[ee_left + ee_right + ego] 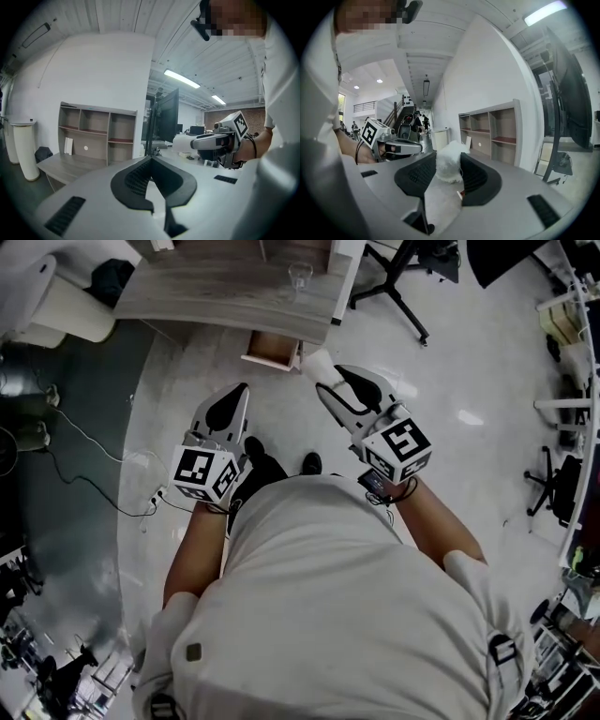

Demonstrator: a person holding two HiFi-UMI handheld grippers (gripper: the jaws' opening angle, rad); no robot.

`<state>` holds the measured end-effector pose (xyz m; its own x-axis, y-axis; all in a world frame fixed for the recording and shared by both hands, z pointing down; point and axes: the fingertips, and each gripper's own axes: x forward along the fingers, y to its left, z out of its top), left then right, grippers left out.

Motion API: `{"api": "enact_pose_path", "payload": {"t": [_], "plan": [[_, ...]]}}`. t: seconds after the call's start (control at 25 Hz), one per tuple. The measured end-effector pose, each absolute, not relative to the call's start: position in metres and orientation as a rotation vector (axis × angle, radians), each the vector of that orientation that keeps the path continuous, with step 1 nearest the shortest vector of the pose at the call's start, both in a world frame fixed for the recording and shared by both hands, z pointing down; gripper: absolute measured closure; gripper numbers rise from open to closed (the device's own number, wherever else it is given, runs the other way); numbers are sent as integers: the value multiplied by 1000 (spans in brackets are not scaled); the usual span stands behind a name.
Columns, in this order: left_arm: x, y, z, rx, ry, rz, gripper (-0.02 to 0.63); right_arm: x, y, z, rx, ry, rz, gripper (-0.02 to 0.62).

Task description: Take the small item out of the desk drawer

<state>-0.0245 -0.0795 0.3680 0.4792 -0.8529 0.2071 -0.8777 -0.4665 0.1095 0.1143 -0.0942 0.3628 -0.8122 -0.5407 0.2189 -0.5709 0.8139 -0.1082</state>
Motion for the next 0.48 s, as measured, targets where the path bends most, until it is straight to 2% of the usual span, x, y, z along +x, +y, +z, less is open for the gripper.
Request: {"api": "enact_pose_path", "payload": {"t": [0.48], "plan": [[-27, -47, 365, 2547, -1475, 221, 594, 105, -57, 368, 873, -2835, 278, 428]]}}
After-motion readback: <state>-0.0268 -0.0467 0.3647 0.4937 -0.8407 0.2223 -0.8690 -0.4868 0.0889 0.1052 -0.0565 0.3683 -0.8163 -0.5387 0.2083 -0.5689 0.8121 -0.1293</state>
